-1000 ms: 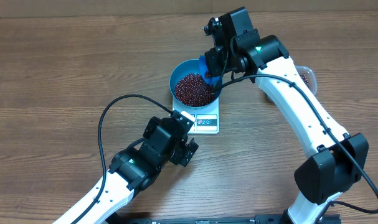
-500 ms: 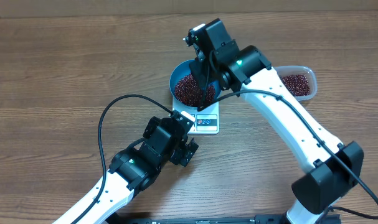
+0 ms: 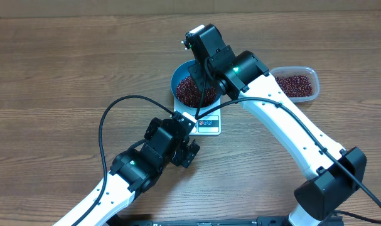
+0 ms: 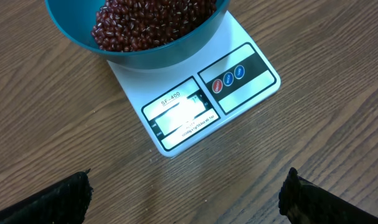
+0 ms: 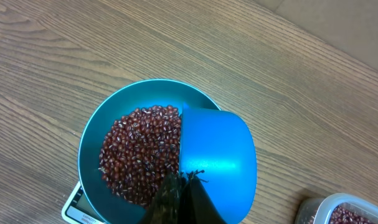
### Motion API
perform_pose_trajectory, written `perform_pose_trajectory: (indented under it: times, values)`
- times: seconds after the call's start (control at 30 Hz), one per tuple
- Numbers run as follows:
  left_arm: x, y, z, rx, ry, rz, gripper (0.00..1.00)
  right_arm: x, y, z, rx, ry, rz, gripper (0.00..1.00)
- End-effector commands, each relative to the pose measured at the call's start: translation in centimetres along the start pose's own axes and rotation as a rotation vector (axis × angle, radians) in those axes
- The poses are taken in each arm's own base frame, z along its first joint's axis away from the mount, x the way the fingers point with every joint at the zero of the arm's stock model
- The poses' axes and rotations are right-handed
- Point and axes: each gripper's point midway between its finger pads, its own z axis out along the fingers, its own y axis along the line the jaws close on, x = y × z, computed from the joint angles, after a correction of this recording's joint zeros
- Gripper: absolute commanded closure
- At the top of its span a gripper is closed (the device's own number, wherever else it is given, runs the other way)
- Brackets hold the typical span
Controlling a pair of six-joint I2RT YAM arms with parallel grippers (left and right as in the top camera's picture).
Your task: Scoop item into bowl and weigh 150g on scale
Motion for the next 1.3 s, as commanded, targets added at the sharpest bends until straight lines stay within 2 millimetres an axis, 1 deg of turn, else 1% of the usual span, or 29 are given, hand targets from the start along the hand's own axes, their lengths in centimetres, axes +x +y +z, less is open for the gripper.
perform_pose_trajectory:
  times: [0.0, 0.2, 0.37, 0.53, 0.67, 0.8, 0.93, 1.07, 1.27]
  values:
    - [0.31, 0.4, 0.05, -0.017, 0.002, 0.016, 0.0, -1.96, -0.62, -2.62, 0.013, -0.08, 0.012, 0.96]
    - [0.31, 0.41, 0.05, -0.017, 0.002, 0.016, 0.01, -2.22, -1.48, -2.68, 0.064, -0.091, 0.016, 0.96]
    - [0.31, 0.41, 0.05, -0.017, 0.002, 0.016, 0.0, -1.72, -1.28, -2.67, 0.062, -0.071, 0.007, 0.96]
    - [0.31, 0.41, 0.05, -0.017, 0.002, 0.016, 0.01, -2.23, -1.2, -2.72, 0.06, -0.092, 0.016, 0.96]
    - [0.31, 0.4, 0.05, -0.017, 0.002, 0.016, 0.0, -2.08, -1.17, -2.72, 0.061, -0.086, 0.013, 0.96]
    - [0.31, 0.41, 0.05, -0.017, 0.002, 0.016, 0.0, -2.17, -1.61, -2.76, 0.087, -0.091, 0.015, 0.96]
    - [0.31, 0.41, 0.05, -0.017, 0.002, 0.016, 0.0, -1.98, -1.58, -2.74, 0.086, -0.083, 0.016, 0.96]
    - [0.31, 0.41, 0.05, -0.017, 0.002, 0.016, 0.0, -2.39, -1.58, -2.78, 0.085, -0.1, 0.021, 0.96]
    - [0.31, 0.41, 0.05, -0.017, 0.002, 0.016, 0.0, -2.09, -1.6, -2.76, 0.086, -0.088, 0.021, 0.96]
